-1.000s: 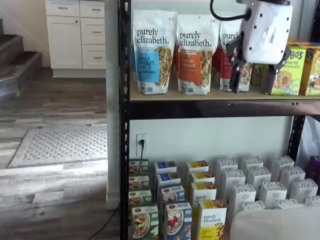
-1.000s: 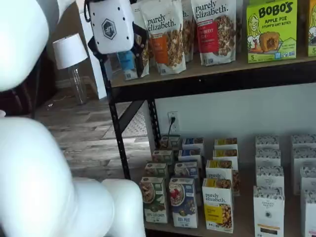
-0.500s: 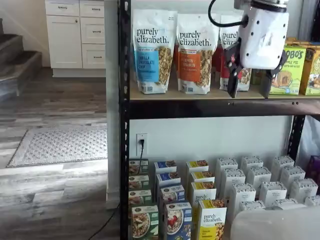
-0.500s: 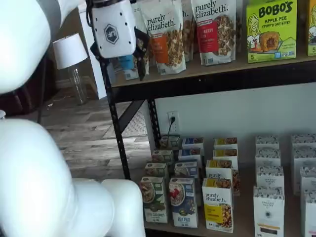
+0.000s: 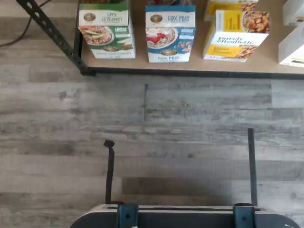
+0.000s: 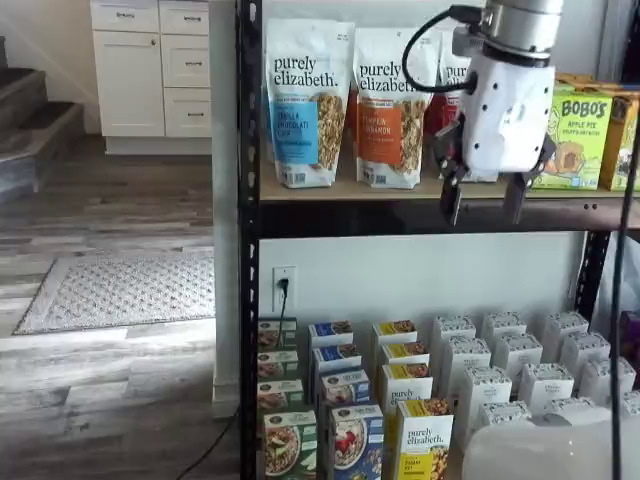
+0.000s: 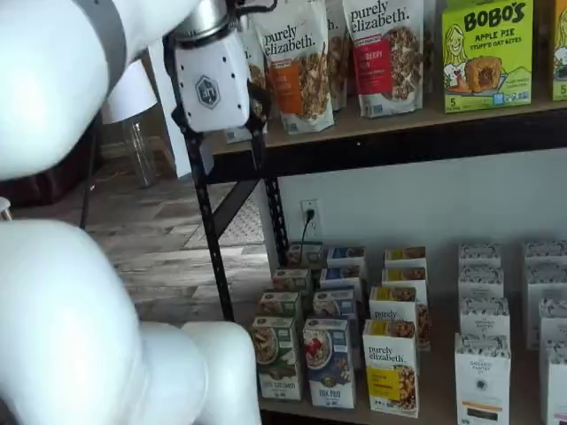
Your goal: Pick up the blue and white box that is on the bottom shelf, the second box from the left
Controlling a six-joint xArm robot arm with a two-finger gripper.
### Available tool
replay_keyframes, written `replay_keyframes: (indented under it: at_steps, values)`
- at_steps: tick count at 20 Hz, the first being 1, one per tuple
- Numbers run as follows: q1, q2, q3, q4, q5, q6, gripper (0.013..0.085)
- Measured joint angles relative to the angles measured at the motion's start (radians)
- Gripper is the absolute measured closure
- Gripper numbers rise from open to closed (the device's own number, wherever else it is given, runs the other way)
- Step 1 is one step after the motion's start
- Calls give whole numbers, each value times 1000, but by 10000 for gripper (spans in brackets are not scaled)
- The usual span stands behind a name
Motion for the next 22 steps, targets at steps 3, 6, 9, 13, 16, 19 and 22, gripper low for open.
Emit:
replay_keyframes:
  at_steps: [3,6,9,13,16,19,22]
  values:
    - [6,-1,46,8,-35,6,130]
    - [17,-1,89,5,-70,15,130]
    - [29,-5,150,-1,-129,26,130]
    - [41,-4,210,-12,-193,37,130]
    - [45,4,256,-11,-245,39,130]
    - [43,11,287,-2,-284,36,130]
    - [51,23,320,-6,-332,42,130]
